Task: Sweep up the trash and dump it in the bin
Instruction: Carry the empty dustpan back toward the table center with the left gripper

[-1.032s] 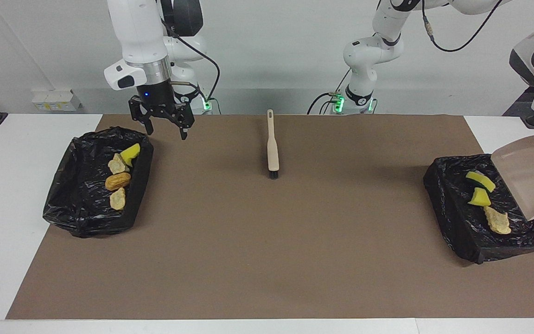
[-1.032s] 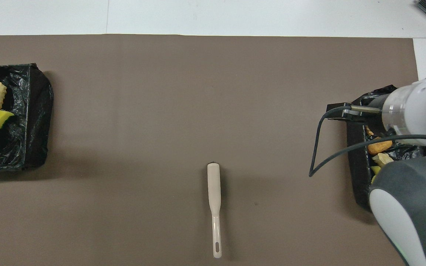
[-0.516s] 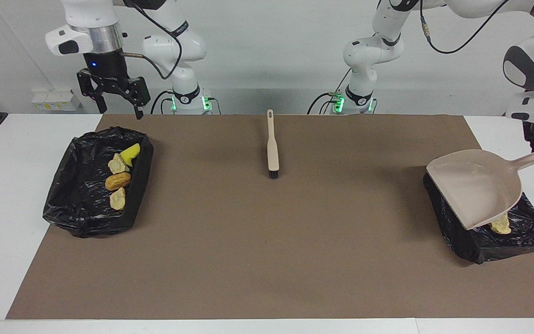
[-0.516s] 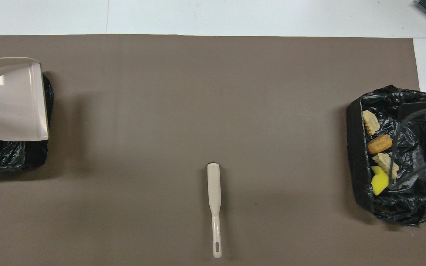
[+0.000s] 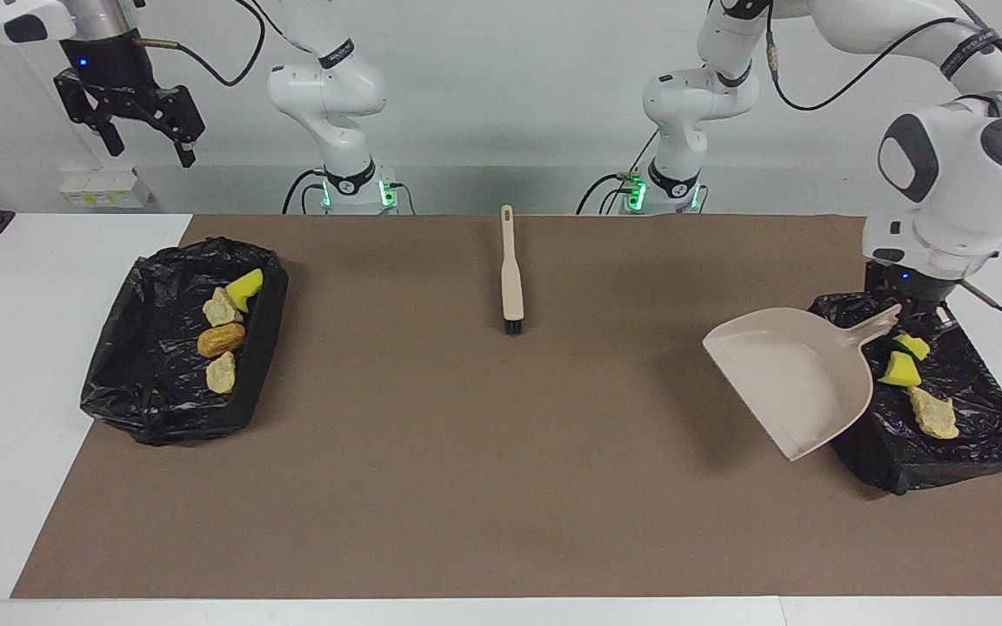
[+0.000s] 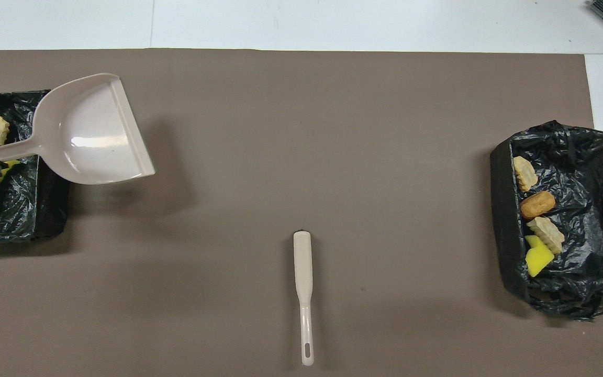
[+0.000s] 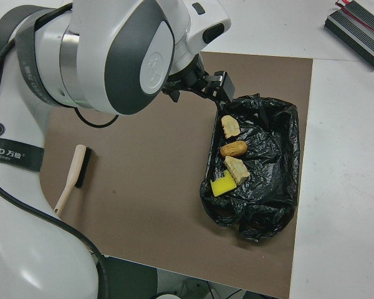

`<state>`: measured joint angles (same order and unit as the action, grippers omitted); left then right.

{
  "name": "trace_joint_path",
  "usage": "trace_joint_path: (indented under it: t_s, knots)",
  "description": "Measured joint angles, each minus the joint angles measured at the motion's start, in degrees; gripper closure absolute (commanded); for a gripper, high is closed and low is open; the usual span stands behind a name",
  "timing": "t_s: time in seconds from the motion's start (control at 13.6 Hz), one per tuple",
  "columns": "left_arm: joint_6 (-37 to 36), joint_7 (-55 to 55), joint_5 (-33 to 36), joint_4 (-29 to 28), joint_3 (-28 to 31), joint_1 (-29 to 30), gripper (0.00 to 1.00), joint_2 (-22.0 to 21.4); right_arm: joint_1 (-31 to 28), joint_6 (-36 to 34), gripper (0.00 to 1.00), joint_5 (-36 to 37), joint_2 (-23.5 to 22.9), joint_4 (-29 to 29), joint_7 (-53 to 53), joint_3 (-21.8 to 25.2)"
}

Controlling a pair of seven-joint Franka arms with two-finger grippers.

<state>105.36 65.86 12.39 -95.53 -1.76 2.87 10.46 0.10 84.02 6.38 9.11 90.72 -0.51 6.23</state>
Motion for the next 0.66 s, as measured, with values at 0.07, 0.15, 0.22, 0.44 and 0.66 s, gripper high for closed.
trace_joint_path:
  t_s: [0.07, 0.15, 0.22, 0.44, 0.66]
  knots:
    - [-0.07, -5.98, -0.01, -0.91, -0.07, -2.5, 1.0, -0.07, 1.36, 0.31, 0.0, -0.02, -0.35, 1.81, 0.0, 0.73]
    - [-0.15, -11.6, -0.01, -1.83, -0.15, -5.05, 1.0, -0.12, 3.3, 1.39, 0.0, -0.02, -0.92, 3.53, 0.0, 1.85]
    - [-0.18, -16.54, -0.04, -2.62, -0.2, -7.17, 1.0, -0.16, 4.51, 2.68, 0.0, -0.02, -1.53, 4.72, 0.0, 2.73]
    - [-0.16, -32.9, -0.32, -4.84, -0.33, -13.48, 1.0, -0.17, 4.93, 3.69, 0.0, -0.48, -2.87, 5.73, 0.0, 3.57]
    - [0.11, -50.09, -3.77, -6.1, -0.42, -20.52, 1.0, -0.08, 4.92, 3.55, 0.0, -1.6, -2.99, 6.08, 0.0, 3.49]
